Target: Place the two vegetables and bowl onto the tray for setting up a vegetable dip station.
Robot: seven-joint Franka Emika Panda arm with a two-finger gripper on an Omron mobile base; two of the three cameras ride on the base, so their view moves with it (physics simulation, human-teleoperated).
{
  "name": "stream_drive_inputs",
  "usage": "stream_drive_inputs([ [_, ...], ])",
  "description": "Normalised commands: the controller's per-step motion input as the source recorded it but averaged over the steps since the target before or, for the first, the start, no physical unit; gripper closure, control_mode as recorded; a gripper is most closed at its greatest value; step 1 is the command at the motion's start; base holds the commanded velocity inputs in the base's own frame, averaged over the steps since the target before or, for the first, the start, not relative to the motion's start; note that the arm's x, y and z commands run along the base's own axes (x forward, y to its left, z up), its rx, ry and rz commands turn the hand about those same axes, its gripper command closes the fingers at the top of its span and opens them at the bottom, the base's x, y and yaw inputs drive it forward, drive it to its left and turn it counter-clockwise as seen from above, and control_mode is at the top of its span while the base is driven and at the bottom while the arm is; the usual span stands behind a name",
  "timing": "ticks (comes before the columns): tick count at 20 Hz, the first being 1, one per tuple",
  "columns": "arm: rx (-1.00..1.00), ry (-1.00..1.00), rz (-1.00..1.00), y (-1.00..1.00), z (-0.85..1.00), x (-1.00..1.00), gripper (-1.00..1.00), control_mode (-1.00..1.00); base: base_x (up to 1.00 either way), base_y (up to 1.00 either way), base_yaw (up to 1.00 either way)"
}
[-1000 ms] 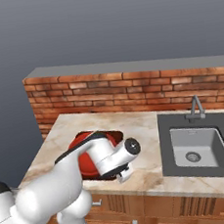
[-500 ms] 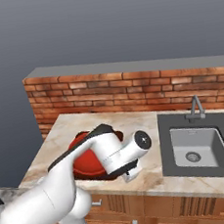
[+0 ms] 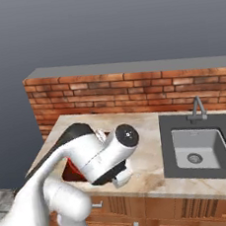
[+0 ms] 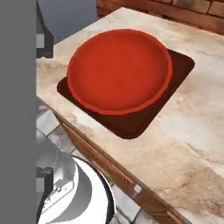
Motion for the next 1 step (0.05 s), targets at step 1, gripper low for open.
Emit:
stream_drive_inputs([
  [1,-0.14,-0.05,-0.09,0.32,0.71,-0.98,-1.0,-1.0,0.0,0.0,0.0],
])
